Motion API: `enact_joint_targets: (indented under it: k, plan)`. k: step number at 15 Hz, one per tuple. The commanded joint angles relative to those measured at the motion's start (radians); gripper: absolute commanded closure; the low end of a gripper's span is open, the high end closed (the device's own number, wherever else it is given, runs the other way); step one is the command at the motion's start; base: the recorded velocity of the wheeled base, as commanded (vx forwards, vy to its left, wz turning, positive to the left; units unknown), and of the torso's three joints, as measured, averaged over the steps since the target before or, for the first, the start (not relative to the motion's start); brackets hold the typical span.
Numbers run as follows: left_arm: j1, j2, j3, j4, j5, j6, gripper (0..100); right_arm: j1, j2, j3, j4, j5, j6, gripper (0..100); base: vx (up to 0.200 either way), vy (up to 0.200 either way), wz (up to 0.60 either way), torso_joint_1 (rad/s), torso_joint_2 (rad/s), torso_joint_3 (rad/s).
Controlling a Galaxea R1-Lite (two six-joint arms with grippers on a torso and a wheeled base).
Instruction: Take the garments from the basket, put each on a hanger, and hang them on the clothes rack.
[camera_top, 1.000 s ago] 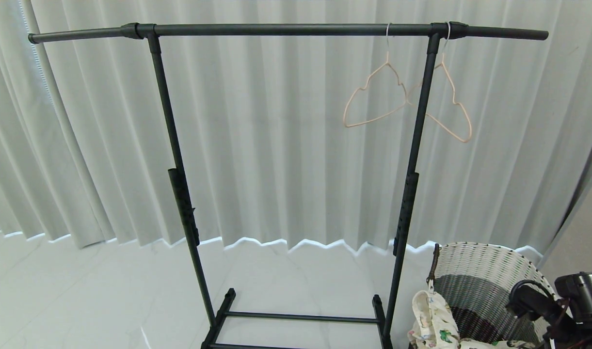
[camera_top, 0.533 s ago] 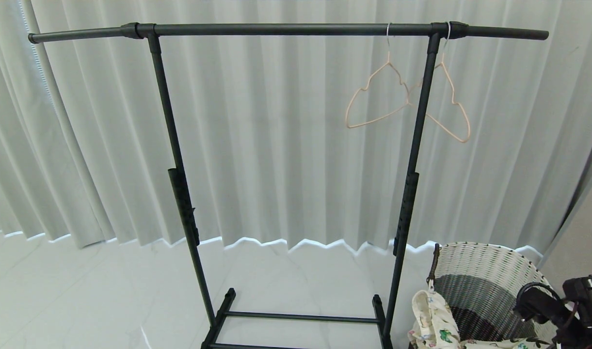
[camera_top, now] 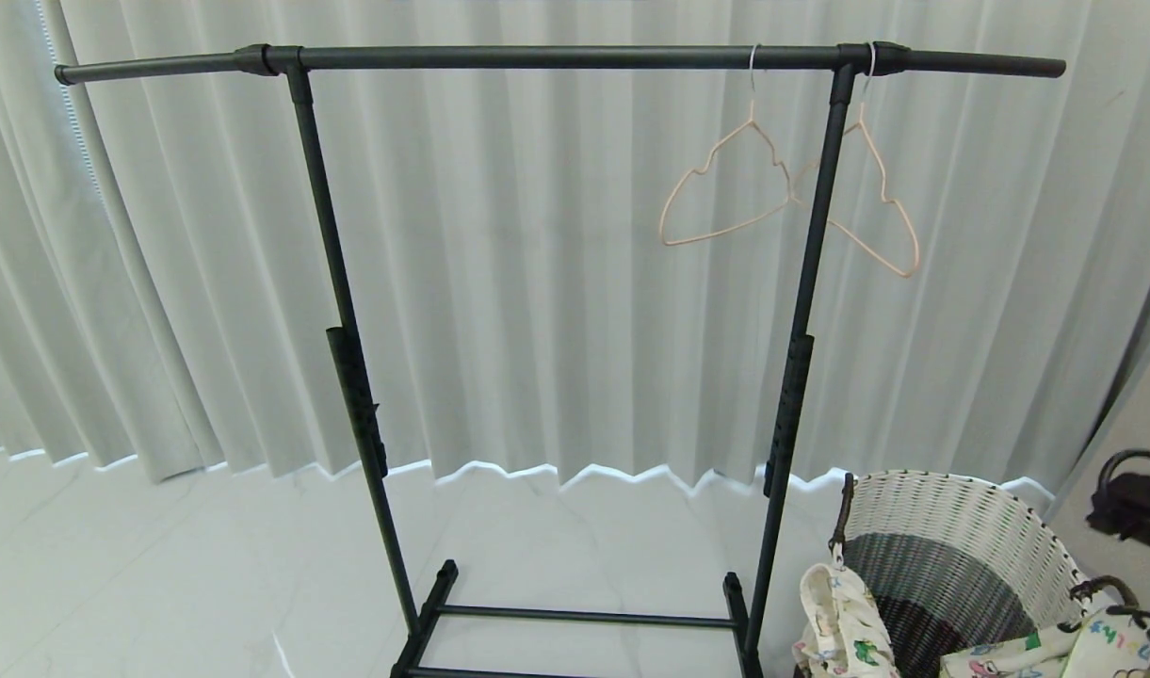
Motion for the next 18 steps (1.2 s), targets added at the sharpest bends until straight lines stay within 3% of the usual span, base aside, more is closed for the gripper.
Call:
enact_joint_targets:
  k: [1,6,10,12,15,18]
  plan:
    - [0.000,0.001,0.000,0.000,0.000,-0.001,0,-0.003,-0.183,-0.229,0.216,0.052,0.010,100,-0.200,0.000,0.00,-0.002,0.00,0.002]
    - [0.000,0.001,0.000,0.000,0.000,-0.001,0,0.019,-0.246,-0.259,0.225,0.054,0.009,100,-0.200,0.000,0.00,0.003,0.00,0.003]
    - [0.000,0.001,0.000,0.000,0.000,-0.001,0,0.140,-0.251,-0.305,0.224,0.063,0.042,100,-0.200,0.000,0.00,0.002,0.00,0.000]
    - [0.000,0.001,0.000,0.000,0.000,-0.001,0,0.300,-0.240,-0.326,0.222,0.063,0.145,100,-0.200,0.000,0.00,0.002,0.00,0.007]
    - [0.000,0.000,0.000,0.000,0.002,-0.009,0,0.626,-0.195,-0.349,0.218,0.063,0.385,100,0.000,0.000,0.00,0.000,0.00,0.000]
    - [0.000,0.000,0.000,0.000,0.000,-0.003,0,0.872,-0.089,-0.355,0.069,0.063,0.601,100,0.000,0.000,0.00,0.000,0.00,0.000]
